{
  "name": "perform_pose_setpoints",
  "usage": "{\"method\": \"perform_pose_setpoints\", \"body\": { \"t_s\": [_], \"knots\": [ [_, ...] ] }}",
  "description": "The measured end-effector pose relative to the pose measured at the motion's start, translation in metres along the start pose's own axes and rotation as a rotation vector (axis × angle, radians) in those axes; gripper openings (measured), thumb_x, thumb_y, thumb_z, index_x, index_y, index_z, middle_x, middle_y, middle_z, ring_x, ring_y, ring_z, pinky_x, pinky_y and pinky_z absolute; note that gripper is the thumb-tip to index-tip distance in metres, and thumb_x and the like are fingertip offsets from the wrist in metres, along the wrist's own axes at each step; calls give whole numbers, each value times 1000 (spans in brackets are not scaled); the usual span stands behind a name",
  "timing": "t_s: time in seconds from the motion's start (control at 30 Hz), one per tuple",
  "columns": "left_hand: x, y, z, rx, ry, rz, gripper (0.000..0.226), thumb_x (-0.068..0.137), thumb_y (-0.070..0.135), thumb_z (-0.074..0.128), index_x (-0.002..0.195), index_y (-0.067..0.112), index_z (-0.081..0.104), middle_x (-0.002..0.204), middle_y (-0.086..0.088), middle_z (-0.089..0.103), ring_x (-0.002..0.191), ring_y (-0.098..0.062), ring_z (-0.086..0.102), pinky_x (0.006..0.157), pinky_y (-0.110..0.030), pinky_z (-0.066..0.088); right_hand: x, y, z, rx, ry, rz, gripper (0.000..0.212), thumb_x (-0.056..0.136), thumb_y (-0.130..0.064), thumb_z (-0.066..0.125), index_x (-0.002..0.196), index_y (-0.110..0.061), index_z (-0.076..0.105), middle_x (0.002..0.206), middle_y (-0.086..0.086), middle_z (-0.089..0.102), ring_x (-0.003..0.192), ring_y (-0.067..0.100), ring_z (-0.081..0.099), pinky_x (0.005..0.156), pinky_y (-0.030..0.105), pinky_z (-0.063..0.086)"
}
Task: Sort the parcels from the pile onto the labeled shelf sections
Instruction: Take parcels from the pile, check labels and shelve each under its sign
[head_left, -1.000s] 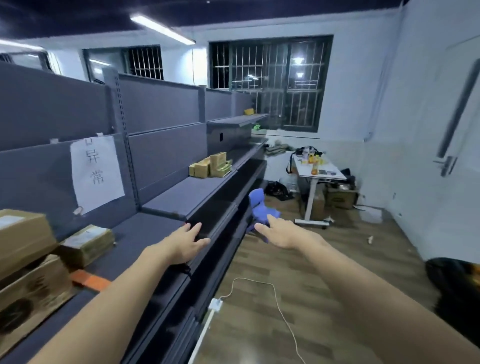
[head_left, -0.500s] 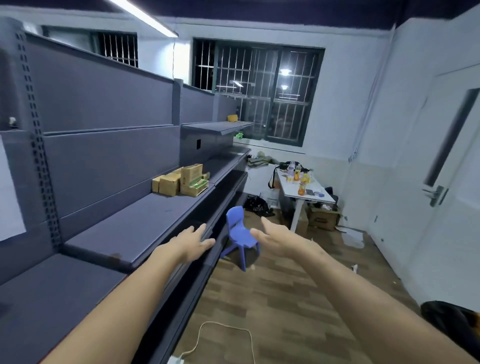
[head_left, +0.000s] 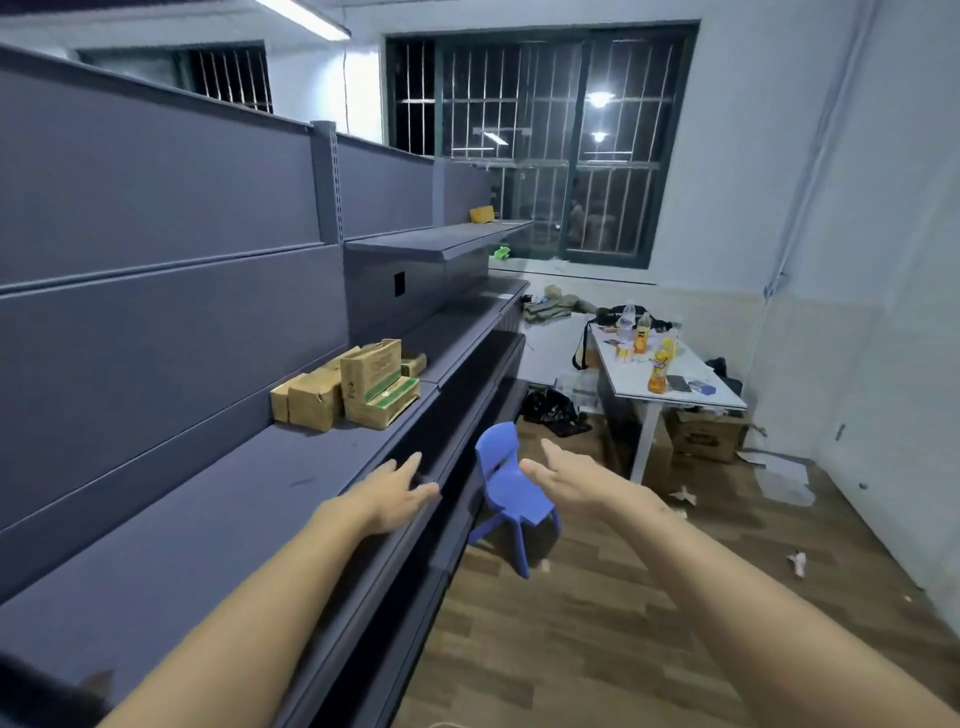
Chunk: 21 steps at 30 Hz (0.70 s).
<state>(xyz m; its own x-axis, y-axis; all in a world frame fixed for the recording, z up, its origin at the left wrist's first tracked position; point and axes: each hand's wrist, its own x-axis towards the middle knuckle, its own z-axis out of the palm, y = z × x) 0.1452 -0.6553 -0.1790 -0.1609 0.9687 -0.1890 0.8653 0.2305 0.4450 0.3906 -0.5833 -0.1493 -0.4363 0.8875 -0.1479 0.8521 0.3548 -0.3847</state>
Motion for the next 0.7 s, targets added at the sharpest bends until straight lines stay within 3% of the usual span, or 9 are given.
{"method": "perform_pose_setpoints", "body": {
  "t_s": [0.13, 0.23, 0.3, 0.33, 0.4, 0.7],
  "knots": [
    [95, 16, 2, -30, 6, -57, 71, 96, 57, 33, 153, 26, 4, 160, -8, 8, 148, -22, 6, 119, -42, 9, 102, 40, -18, 6, -28, -28, 61, 96, -59, 26, 135, -13, 36, 142, 11, 45, 125, 35, 43, 103, 50, 37],
    [151, 23, -2, -53, 12, -104, 72, 95, 57, 34, 153, 26, 5, 160, -5, 8, 148, -20, 8, 119, -41, 11, 172, 57, -36, 39, -88, -72, 52, 99, -56, 26, 123, -11, 38, 120, 7, 54, 115, 31, 46, 92, 40, 38],
    [185, 22, -13, -66, 45, -133, 72, 95, 57, 35, 153, 25, 6, 160, -4, 10, 147, -20, 11, 119, -39, 12, 211, 57, -48, 81, -134, -104, 59, 100, -53, 26, 142, -12, 28, 136, 8, 49, 125, 31, 42, 97, 41, 34],
    [200, 21, -19, -77, 60, -153, 72, 95, 57, 35, 153, 25, 6, 160, -4, 10, 147, -20, 12, 119, -39, 13, 229, 55, -52, 101, -153, -116, 65, 101, -52, 26, 151, -12, 17, 150, 9, 37, 136, 31, 34, 103, 40, 31],
    [225, 14, -29, -112, 100, -193, 72, 95, 57, 35, 152, 26, 5, 160, -4, 11, 146, -22, 15, 119, -39, 15, 261, 50, -53, 129, -180, -170, 69, 102, -50, 26, 155, -12, 3, 160, 9, 19, 145, 29, 21, 112, 38, 23],
    [332, -55, -58, -207, 287, -379, 72, 94, 58, 35, 151, 31, 0, 156, -11, 20, 139, -30, 30, 116, -44, 24, 425, -9, -24, 109, -241, -420, 65, 102, -49, 29, 154, -17, 9, 159, 6, 23, 144, 25, 27, 111, 34, 26]
  ]
}}
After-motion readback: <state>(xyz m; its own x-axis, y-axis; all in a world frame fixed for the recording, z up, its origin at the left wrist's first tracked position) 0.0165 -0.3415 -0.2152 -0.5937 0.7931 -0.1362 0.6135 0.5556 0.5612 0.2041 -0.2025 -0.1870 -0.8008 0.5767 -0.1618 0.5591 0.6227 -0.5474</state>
